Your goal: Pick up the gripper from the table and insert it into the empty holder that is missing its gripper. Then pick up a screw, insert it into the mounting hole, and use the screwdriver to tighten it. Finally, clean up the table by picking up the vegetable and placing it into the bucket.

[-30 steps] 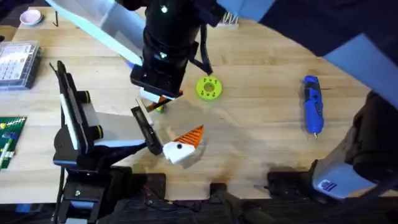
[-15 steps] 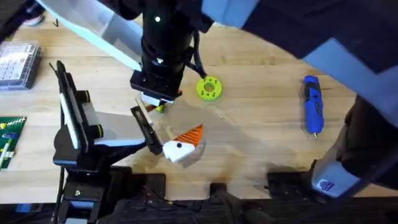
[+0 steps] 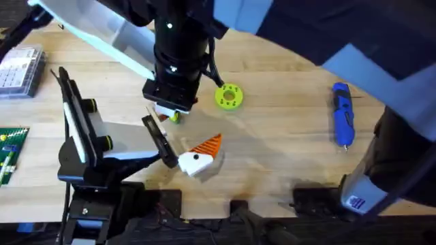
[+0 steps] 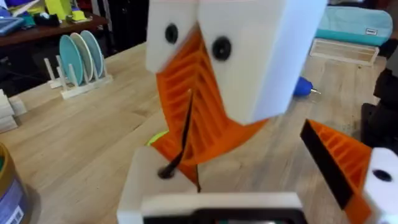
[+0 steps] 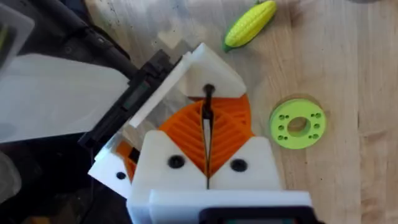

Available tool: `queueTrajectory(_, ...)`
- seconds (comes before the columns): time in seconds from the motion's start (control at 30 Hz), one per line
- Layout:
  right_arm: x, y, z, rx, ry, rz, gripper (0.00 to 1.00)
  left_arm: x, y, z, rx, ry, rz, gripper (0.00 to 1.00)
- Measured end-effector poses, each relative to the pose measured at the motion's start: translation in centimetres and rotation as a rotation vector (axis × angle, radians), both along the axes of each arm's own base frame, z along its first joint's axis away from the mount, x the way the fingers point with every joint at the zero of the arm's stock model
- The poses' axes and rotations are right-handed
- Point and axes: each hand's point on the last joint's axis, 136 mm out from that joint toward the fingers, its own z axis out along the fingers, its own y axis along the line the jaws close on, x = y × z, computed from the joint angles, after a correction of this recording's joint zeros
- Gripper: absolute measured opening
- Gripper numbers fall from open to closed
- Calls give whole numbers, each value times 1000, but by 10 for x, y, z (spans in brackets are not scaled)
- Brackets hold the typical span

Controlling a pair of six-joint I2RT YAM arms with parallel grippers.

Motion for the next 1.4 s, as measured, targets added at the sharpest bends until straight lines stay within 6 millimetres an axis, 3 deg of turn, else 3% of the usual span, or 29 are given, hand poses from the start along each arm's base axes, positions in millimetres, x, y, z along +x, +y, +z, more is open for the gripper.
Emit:
queueTrajectory(0.87,11,19,9,82,-48,1,6,3,2,0,-10,17,24,993)
queueTrajectory(1.4,10,18,8,80,-47,1,6,2,1,0,-10,17,12,993)
